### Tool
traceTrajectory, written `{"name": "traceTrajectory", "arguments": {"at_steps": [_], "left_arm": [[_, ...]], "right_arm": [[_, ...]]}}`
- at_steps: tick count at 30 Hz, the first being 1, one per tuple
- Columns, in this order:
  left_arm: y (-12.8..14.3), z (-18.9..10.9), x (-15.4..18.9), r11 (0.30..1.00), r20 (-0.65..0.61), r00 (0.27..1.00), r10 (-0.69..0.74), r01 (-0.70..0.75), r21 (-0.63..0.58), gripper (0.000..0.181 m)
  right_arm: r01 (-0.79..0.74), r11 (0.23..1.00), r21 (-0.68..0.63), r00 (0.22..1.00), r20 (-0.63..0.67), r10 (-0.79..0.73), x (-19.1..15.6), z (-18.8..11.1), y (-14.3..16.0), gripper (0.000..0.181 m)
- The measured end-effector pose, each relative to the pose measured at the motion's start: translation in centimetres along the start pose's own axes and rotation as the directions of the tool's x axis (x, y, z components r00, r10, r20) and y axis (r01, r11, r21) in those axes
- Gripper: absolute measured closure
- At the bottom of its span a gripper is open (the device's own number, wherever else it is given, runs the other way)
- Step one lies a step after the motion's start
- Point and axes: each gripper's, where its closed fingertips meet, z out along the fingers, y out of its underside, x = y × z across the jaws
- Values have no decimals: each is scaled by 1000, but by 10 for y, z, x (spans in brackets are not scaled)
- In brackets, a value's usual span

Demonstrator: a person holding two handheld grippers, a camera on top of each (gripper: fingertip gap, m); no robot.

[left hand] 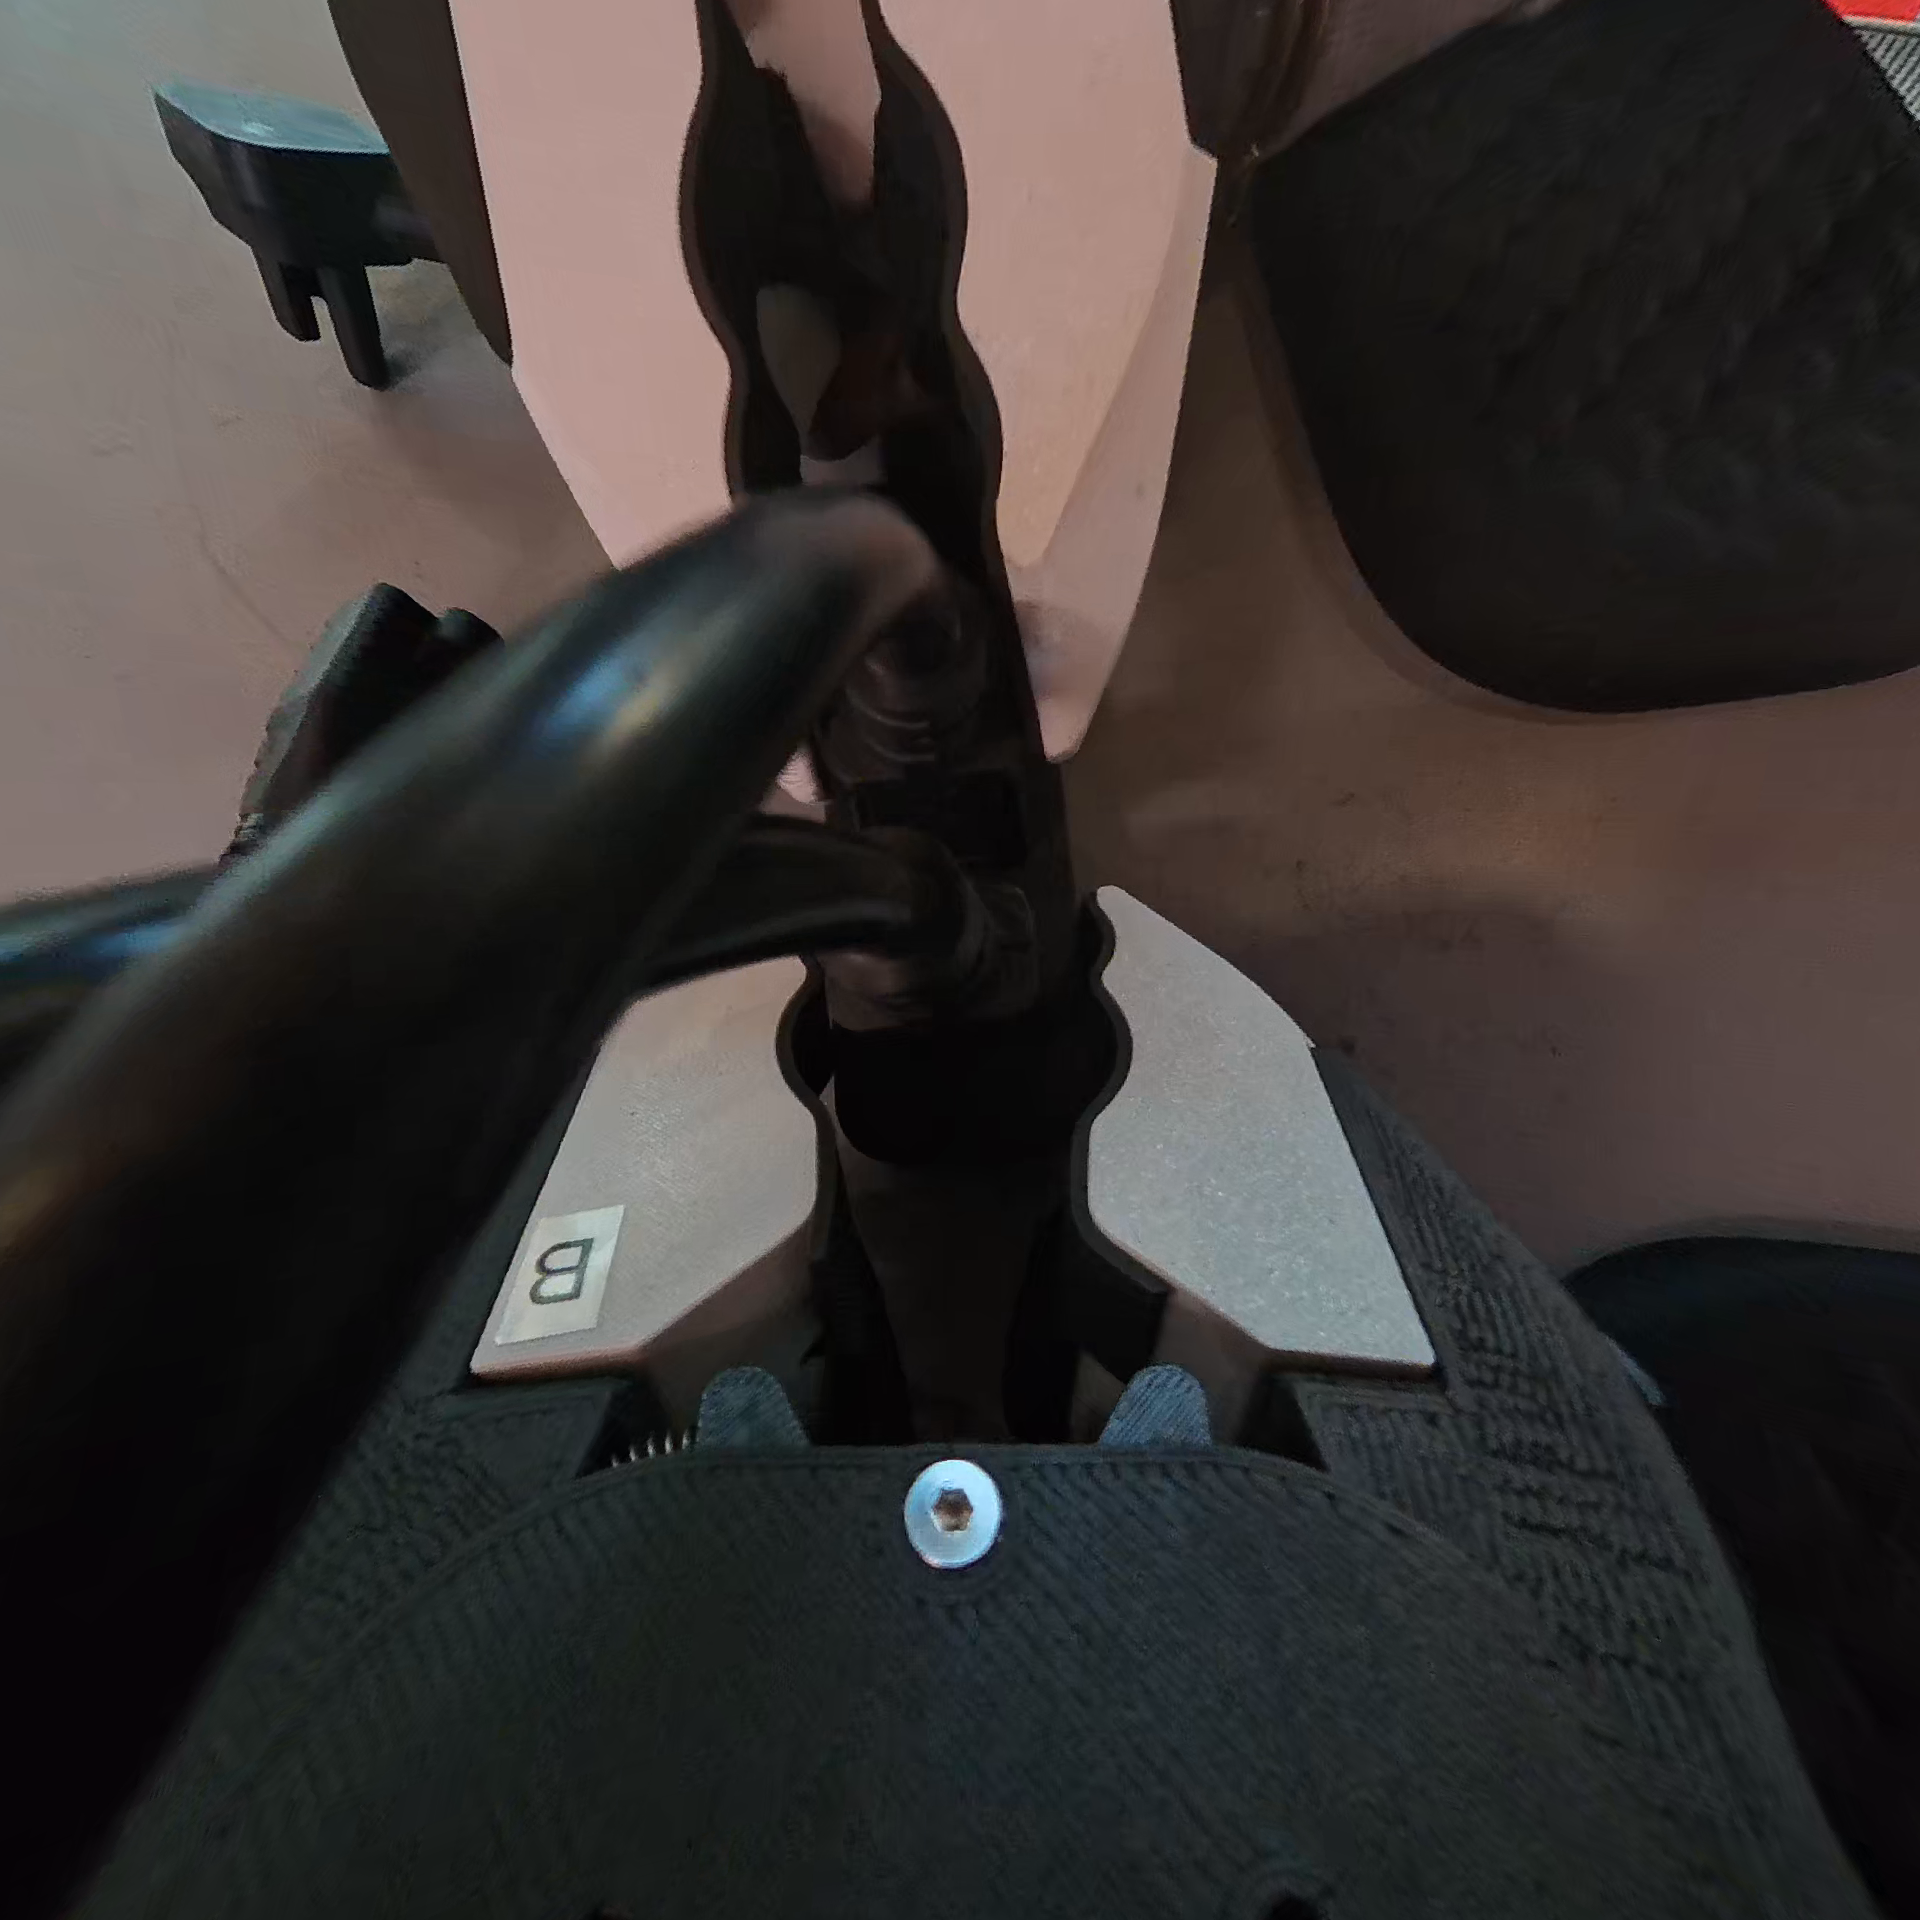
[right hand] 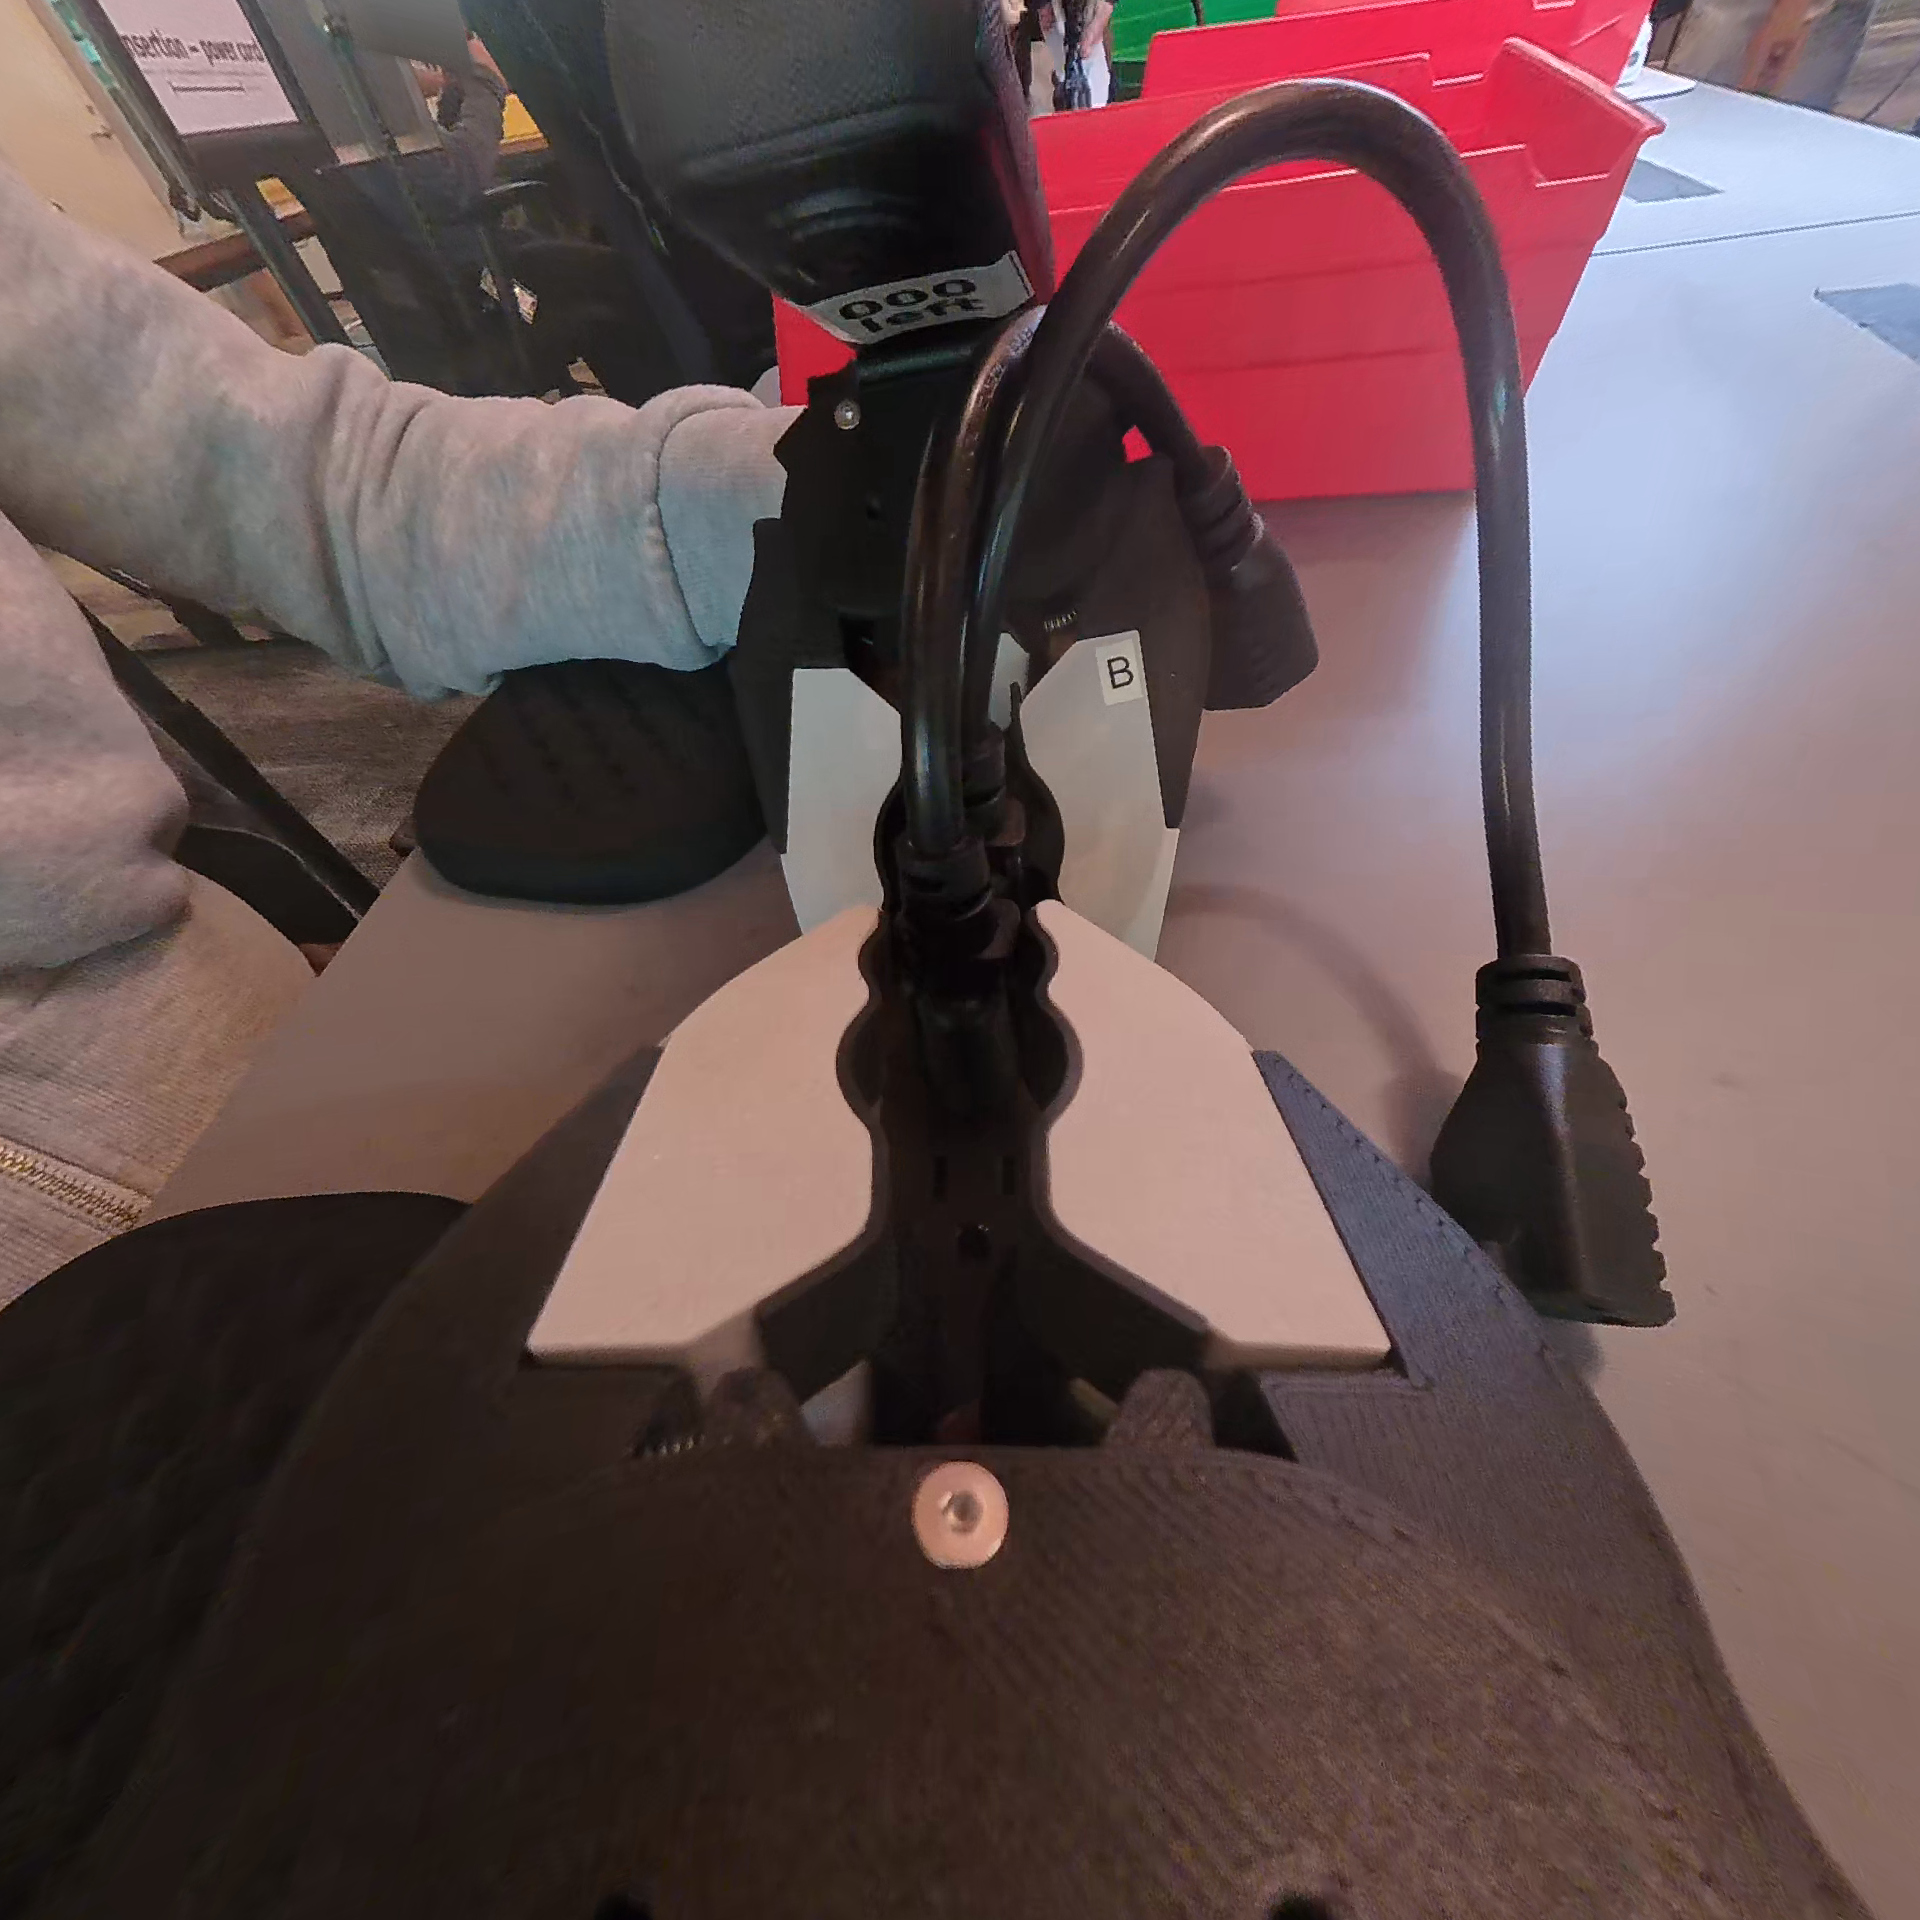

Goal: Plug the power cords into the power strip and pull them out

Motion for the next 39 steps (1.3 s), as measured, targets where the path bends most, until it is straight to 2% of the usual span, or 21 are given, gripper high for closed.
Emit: {"name": "traceTrajectory", "arguments": {"at_steps": [12, 21, 23, 24, 25, 26, 28, 29, 31, 34, 37, 39], "left_arm": [[1, 0, 1, 1000, -5, 1000, 1, -1, -2, 135], [0, 0, 1, 1000, -5, 1000, 4, -4, 0, 136], [0, 0, 1, 1000, -5, 1000, 4, -4, 0, 136], [0, 0, 1, 1000, -6, 1000, 2, -2, 1, 136], [0, 0, 1, 1000, -9, 1000, 0, 0, 0, 136], [0, 0, 1, 1000, -12, 1000, -2, 2, 0, 136], [0, 0, 2, 1000, -15, 1000, -4, 4, 0, 138], [0, 0, 2, 1000, -16, 1000, -4, 4, 0, 136], [0, 0, 2, 1000, -15, 1000, -4, 4, 0, 136], [0, 0, 2, 1000, -16, 1000, -2, 2, 1, 136], [0, 0, 2, 1000, -19, 1000, -4, 4, 0, 140], [0, 0, 2, 1000, -19, 1000, -2, 2, 1, 139]], "right_arm": [[-40, 999, 12, 998, 44, 39, -1, -2, -1, 160], [-16, 1000, 8, 999, 34, 15, -2, -1, -1, 159], [-43, 993, 112, 997, 61, 36, -2, -10, -13, 163], [-68, 978, 195, 995, 88, 51, -3, -19, -24, 158], [-92, 967, 239, 993, 98, 70, -2, -24, -32, 145], [-97, 969, 226, 992, 102, 75, -1, -23, -33, 132], [0, 997, 72, 997, 80, -6, -4, -8, -22, 123], [79, 997, 5, 994, 73, -80, -5, 0, -17, 128], [158, 987, -41, 984, 86, -154, -10, 11, -11, 148], [124, 992, -11, 991, 43, -123, 0, 5, -11, 152], [179, 984, 23, 982, 53, -180, -5, 1, -12, 166], [196, 980, 36, 979, 48, -197, -5, 1, -12, 166]]}}
